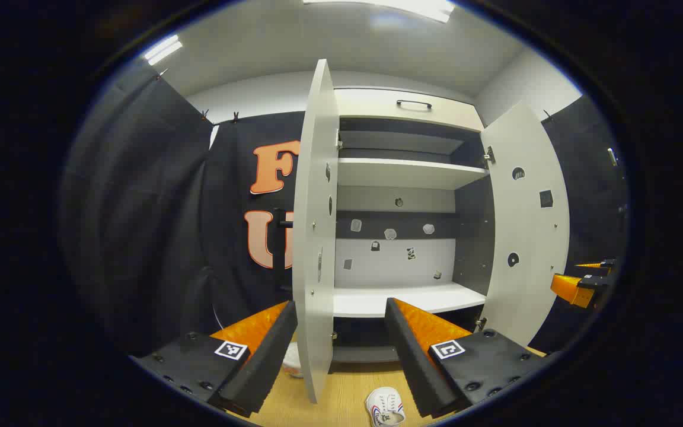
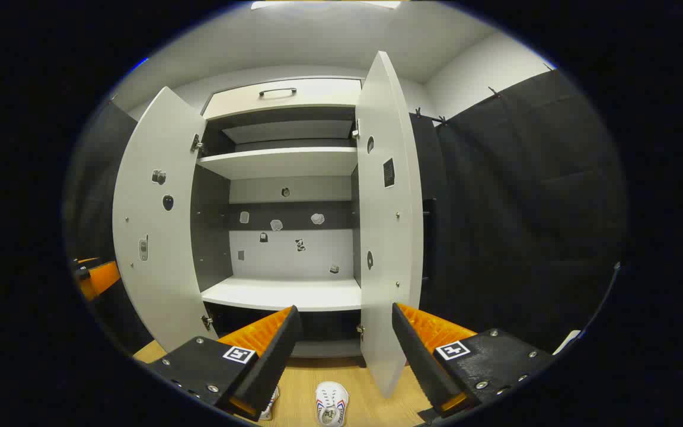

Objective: Grab one shoe with the right hand and put it into the shoe cabinet, grab the other shoe with the left hand and put it into the shoe cabinet; then close the right door with the right hand and the left door with the left hand.

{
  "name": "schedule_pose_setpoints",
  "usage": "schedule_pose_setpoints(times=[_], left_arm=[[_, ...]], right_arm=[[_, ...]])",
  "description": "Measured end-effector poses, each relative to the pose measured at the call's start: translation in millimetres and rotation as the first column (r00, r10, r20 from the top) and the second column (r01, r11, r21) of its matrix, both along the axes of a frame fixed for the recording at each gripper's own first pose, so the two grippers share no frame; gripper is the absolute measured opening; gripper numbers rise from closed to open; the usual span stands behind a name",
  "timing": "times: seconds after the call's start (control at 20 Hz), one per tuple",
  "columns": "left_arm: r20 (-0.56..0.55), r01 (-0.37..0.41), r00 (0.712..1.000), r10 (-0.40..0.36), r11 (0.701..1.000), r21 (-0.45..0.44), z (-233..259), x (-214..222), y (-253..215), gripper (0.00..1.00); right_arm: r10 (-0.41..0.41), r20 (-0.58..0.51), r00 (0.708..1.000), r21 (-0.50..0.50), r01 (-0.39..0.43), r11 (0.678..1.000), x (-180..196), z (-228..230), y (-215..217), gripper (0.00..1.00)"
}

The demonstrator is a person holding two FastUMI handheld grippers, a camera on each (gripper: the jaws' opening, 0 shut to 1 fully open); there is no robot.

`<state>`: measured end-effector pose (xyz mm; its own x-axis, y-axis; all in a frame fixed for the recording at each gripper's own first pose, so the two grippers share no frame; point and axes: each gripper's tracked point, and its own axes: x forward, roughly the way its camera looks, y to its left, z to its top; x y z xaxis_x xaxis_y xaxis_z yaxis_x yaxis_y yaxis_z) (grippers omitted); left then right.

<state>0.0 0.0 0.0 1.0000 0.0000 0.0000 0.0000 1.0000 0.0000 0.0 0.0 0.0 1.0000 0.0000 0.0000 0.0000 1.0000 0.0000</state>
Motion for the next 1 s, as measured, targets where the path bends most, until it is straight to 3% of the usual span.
schedule_pose_setpoints(times=[0.3,0.65,0.95,1.0], left_arm=[[0.001,0.012,1.000,-0.012,1.000,-0.026,-4.3,1.5,-10.2,0.96],[0.051,0.030,0.998,-0.031,0.999,0.022,15.9,11.6,-14.0,0.96],[0.039,0.031,0.999,-0.031,0.999,-0.007,8.6,12.6,-11.9,0.96],[0.034,0.025,0.999,-0.024,1.000,-0.006,7.8,10.9,-9.2,0.96]], right_arm=[[0.006,-0.002,1.000,-0.035,-0.006,0.999,-4.4,1.3,-5.5,0.95],[-0.019,0.007,1.000,-0.019,0.019,1.000,0.0,2.6,-15.5,0.95],[-0.037,-0.012,0.999,-0.033,0.037,0.999,3.2,-13.7,-14.9,0.95],[-0.033,-0.031,0.999,-0.037,0.032,0.999,4.9,-22.2,-12.5,0.99]])
